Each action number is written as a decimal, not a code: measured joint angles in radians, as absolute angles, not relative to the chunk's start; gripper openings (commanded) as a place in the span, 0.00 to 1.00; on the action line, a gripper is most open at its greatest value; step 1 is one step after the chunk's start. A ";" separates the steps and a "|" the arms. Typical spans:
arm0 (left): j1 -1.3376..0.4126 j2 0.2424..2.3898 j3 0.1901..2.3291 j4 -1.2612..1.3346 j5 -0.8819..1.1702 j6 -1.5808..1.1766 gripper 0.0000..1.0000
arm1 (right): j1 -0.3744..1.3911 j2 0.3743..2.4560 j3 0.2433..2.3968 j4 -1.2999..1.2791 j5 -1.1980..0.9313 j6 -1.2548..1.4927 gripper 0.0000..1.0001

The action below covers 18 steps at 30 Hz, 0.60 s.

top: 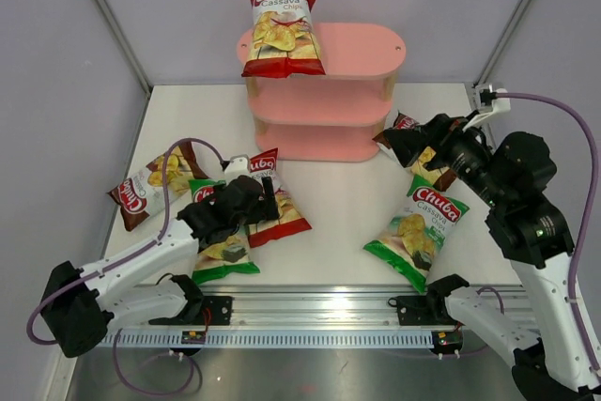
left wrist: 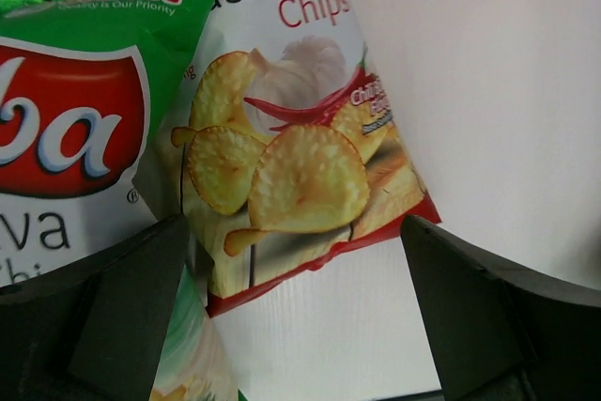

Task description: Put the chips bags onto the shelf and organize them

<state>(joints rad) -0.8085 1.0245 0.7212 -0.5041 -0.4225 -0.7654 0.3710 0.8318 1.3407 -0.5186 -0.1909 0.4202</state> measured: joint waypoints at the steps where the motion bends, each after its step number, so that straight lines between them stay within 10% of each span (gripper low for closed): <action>1: -0.783 1.047 0.702 -0.477 -0.398 -0.765 0.99 | 0.371 0.823 1.324 -0.519 -0.199 0.419 1.00; 18: -0.678 1.232 0.585 -0.213 -0.305 -0.765 0.99 | 0.371 0.811 1.143 -0.490 -0.294 0.408 0.99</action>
